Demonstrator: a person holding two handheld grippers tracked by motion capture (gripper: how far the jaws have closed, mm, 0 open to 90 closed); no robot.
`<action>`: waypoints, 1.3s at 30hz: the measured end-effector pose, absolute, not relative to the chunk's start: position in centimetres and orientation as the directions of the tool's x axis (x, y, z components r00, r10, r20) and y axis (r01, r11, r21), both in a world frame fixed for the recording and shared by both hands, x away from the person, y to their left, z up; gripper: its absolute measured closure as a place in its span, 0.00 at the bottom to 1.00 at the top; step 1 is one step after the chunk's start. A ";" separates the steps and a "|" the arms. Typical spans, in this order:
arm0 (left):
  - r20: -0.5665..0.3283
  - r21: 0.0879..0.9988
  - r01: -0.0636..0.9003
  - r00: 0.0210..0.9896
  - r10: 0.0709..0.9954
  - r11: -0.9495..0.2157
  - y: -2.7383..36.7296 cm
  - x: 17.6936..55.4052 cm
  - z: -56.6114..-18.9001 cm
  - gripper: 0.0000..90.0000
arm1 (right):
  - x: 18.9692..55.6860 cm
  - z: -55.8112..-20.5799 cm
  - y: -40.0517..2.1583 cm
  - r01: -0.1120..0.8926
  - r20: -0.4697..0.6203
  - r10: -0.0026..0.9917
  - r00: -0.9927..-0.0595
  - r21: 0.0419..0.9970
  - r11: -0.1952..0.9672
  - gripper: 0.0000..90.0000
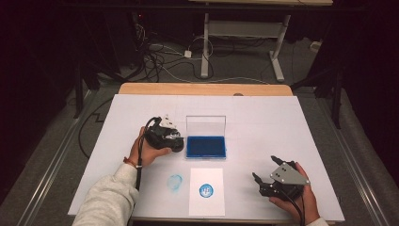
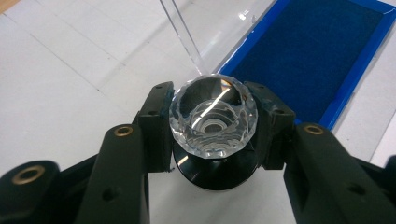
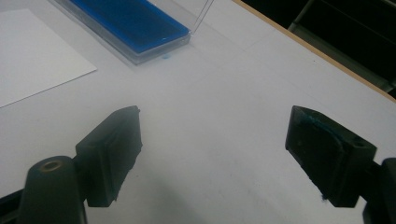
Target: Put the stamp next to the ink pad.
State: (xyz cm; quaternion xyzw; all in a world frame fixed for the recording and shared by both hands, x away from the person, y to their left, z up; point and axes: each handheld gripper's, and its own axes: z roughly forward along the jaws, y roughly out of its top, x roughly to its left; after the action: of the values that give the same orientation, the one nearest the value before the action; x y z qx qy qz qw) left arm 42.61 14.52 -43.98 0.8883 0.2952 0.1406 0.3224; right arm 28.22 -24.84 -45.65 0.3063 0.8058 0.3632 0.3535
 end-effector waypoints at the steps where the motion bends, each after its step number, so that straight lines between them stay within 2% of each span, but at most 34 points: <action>1: 0.059 0.657 0.433 0.787 0.614 -0.617 14.5 42.6 -44.0 0.60 | 28.2 -45.7 -24.8 0.238 -0.348 0.751 -0.561 0.801 0.549 0.21; 20: 0.065 0.687 0.424 0.773 0.631 -0.590 14.9 42.1 -43.7 0.51 | 28.3 -45.9 -24.6 0.240 -0.346 0.741 -0.576 0.794 0.558 0.21; 28: 0.118 0.702 0.389 0.763 0.635 -0.597 14.8 41.5 -42.9 0.46 | 28.3 -46.0 -24.5 0.243 -0.344 0.736 -0.583 0.791 0.562 0.21; 39: 0.127 0.717 0.378 0.756 0.642 -0.586 14.8 41.2 -42.6 0.39 | 28.3 -45.9 -24.6 0.235 -0.346 0.735 -0.582 0.794 0.560 0.21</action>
State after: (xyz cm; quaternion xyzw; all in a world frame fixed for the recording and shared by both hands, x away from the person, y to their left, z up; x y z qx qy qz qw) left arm 41.17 14.83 -42.64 0.8700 0.2932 0.1899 0.3478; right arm 28.34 -24.56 -45.92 0.2985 0.8127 0.3616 0.3459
